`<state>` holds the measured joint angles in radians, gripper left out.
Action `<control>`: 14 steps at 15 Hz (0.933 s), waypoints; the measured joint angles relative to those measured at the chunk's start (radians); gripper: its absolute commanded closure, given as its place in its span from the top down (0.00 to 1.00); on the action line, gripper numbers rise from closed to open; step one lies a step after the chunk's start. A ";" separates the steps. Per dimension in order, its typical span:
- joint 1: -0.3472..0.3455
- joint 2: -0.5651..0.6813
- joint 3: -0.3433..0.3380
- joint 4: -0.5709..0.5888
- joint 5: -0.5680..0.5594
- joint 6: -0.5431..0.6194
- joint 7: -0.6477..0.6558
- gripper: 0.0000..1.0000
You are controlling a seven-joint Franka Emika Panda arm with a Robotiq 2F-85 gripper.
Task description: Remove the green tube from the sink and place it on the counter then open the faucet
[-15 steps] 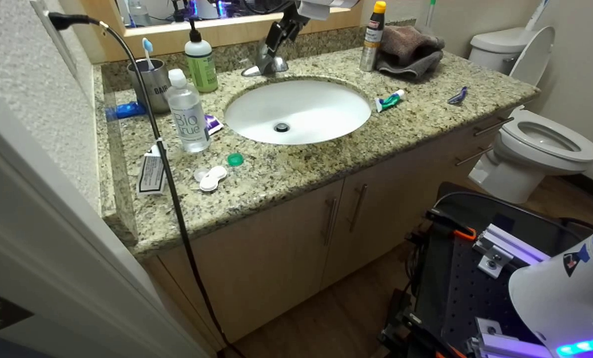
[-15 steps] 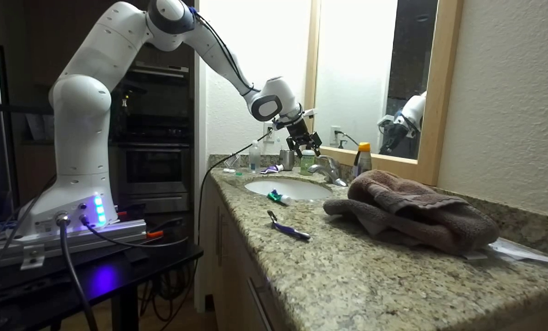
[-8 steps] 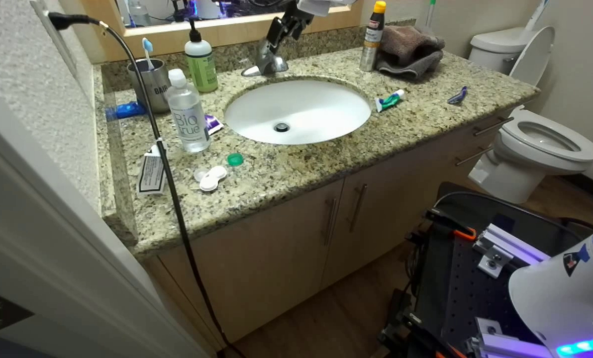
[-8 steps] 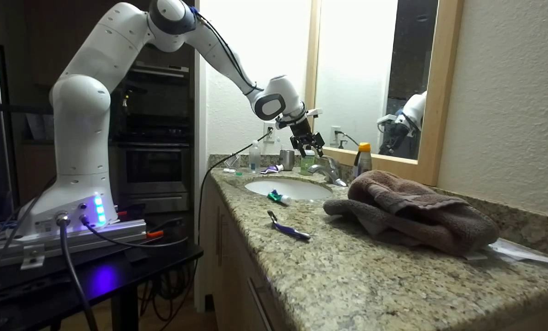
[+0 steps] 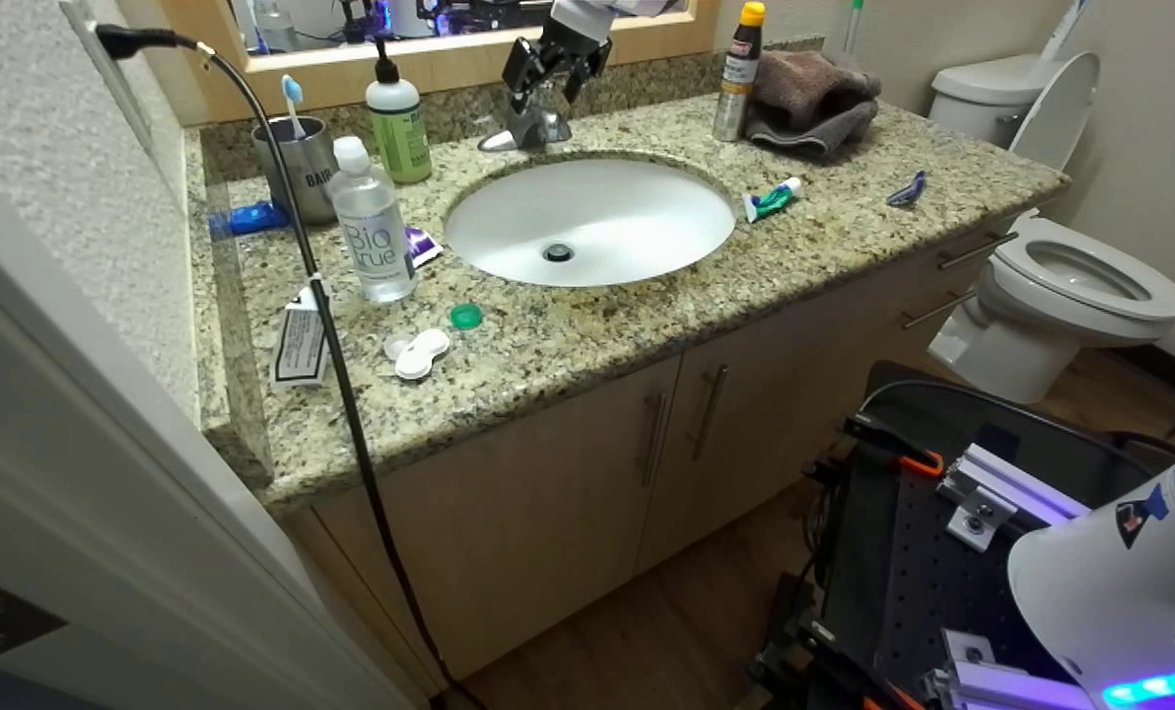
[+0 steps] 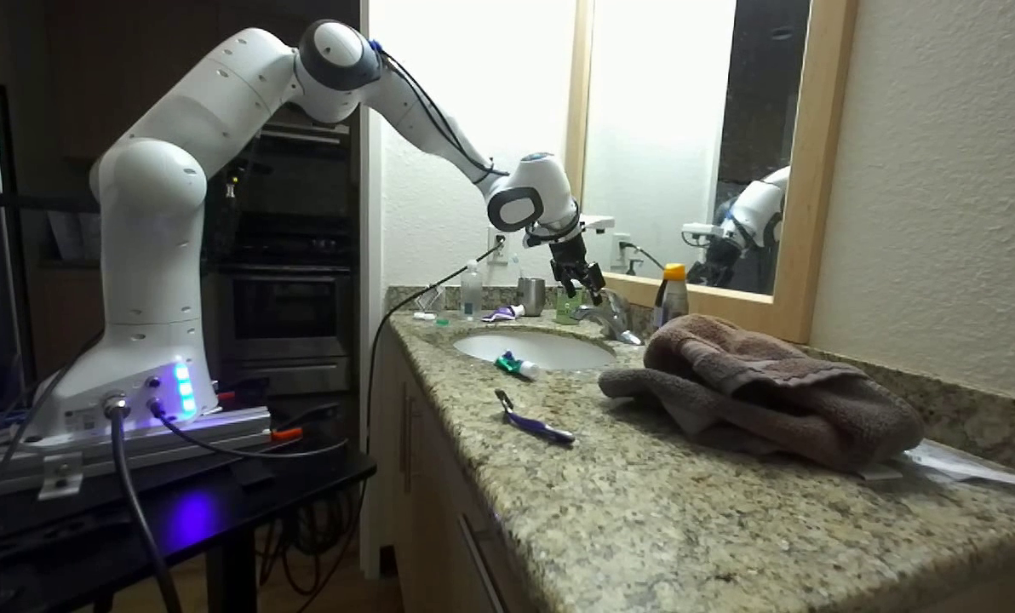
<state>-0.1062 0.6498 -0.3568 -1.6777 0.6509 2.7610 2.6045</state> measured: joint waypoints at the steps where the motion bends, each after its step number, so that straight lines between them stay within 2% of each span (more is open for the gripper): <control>1: 0.022 0.016 -0.023 0.016 0.038 -0.001 0.000 1.00; 3: 0.045 0.035 -0.046 0.037 0.069 -0.001 0.001 1.00; 4: 0.048 0.039 -0.049 0.042 0.071 -0.002 0.001 0.75; 6: 0.048 0.040 -0.051 0.044 0.071 -0.002 0.001 0.68; 14: 0.048 0.040 -0.066 0.045 0.071 0.041 0.000 0.12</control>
<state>-0.0581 0.6895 -0.4228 -1.6323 0.7215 2.8016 2.6049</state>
